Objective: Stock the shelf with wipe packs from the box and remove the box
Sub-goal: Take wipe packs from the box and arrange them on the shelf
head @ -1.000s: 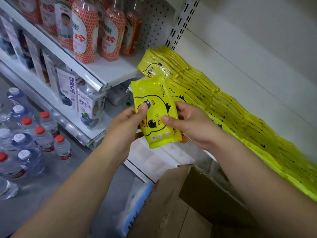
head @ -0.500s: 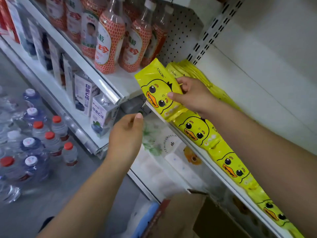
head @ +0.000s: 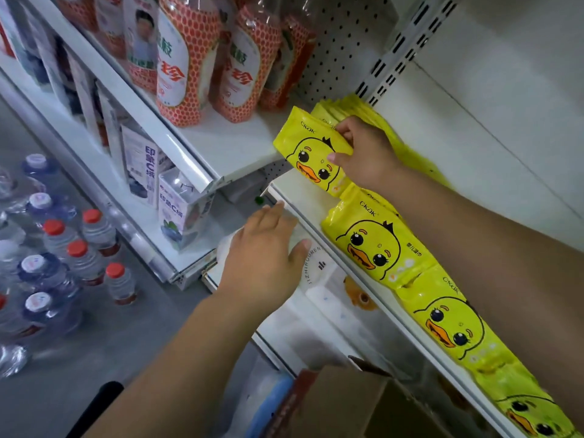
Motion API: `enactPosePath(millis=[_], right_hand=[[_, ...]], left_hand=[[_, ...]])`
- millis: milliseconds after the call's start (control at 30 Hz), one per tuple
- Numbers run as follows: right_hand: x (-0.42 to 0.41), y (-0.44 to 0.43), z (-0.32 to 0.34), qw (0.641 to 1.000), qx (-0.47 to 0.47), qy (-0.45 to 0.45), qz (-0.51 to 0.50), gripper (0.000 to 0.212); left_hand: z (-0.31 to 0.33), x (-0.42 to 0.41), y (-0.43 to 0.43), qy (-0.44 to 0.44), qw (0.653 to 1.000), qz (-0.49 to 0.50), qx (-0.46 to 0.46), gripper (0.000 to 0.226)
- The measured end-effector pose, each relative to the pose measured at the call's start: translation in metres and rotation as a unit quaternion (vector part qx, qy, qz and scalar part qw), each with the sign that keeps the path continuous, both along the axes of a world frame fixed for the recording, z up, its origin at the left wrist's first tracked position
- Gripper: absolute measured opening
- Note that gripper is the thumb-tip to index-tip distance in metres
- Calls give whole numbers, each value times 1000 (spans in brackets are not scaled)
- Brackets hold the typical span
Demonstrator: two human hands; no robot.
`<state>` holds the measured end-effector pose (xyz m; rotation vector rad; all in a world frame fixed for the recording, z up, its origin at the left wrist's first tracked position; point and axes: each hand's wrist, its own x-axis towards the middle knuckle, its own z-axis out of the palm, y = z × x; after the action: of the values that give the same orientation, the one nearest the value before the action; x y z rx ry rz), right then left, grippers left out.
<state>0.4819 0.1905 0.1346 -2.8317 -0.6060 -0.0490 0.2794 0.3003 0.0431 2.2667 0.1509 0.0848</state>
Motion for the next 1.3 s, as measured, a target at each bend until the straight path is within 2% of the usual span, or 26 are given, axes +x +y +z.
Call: enactPosePath(millis=[100, 233, 467, 667, 1033, 1300], right_hand=[[1, -9, -4, 999, -21, -35, -2, 42], [4, -13, -3, 996, -61, -59, 2, 48], [2, -17, -8, 998, -19, -62, -16, 56], [-21, -28, 1, 994, -14, -103, -13, 56], [-128, -116, 0, 993, 38, -113, 8, 49], [-248, -201, -20, 995, 33, -90, 21, 50]], left_hand=[[-4, 9, -6, 15, 1000, -14, 4, 52], [-6, 16, -14, 21, 1000, -15, 4, 53], [-8, 20, -15, 11, 1000, 0, -13, 51], [-2, 15, -18, -3, 999, 13, -29, 51], [3, -22, -55, -40, 998, 4, -51, 48], [10, -77, -102, -7, 996, -81, -43, 47]])
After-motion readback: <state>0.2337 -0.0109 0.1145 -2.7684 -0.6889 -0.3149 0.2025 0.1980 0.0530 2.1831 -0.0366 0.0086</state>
